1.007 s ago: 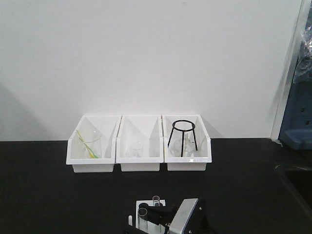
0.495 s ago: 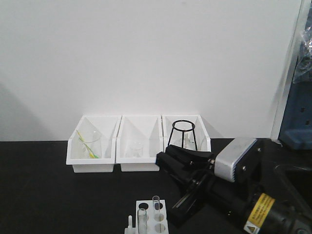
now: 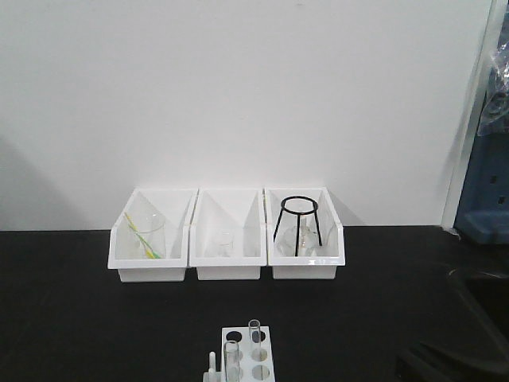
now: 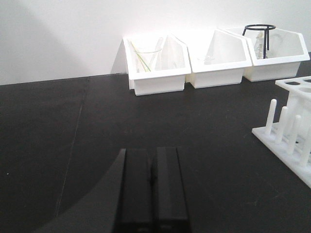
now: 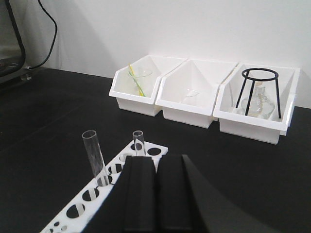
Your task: Flip and reinsert test tube from rack
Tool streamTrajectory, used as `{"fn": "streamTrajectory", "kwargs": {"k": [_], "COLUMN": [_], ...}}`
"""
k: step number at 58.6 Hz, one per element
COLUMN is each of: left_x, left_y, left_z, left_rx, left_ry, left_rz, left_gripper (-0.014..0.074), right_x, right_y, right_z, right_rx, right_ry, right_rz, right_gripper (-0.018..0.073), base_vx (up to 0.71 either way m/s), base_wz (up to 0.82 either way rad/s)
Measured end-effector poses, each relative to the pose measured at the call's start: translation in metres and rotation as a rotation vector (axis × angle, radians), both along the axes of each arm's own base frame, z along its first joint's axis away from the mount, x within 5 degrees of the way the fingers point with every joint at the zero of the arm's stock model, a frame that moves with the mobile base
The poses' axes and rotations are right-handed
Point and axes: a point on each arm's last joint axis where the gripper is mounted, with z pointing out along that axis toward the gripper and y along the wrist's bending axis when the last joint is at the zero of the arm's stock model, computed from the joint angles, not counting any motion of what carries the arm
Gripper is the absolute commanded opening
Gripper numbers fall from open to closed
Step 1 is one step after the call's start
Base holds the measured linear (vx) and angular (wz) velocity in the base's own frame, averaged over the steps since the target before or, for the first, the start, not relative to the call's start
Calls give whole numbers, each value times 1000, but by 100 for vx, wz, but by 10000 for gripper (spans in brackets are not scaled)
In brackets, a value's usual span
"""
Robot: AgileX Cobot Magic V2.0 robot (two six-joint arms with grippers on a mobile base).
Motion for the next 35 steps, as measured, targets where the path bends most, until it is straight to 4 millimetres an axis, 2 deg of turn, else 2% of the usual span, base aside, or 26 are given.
{"fn": "streamTrajectory", "kwargs": {"k": [12, 25, 35], "left_x": [0, 0, 0], "left_y": [0, 0, 0], "left_z": [0, 0, 0], "left_rx": [0, 0, 0], "left_ry": [0, 0, 0], "left_rz": [0, 0, 0], "left_gripper": [-6, -6, -6], "right_x": [-26, -31, -31], "right_y": [-14, -16, -18], "right_z": [-17, -33, -34], "right_rx": [21, 5, 13], "right_ry": [-38, -8, 3], "right_rz": [-1, -2, -19], "right_gripper": [-11, -11, -11], "base_vx": [0, 0, 0], "base_wz": [0, 0, 0]}}
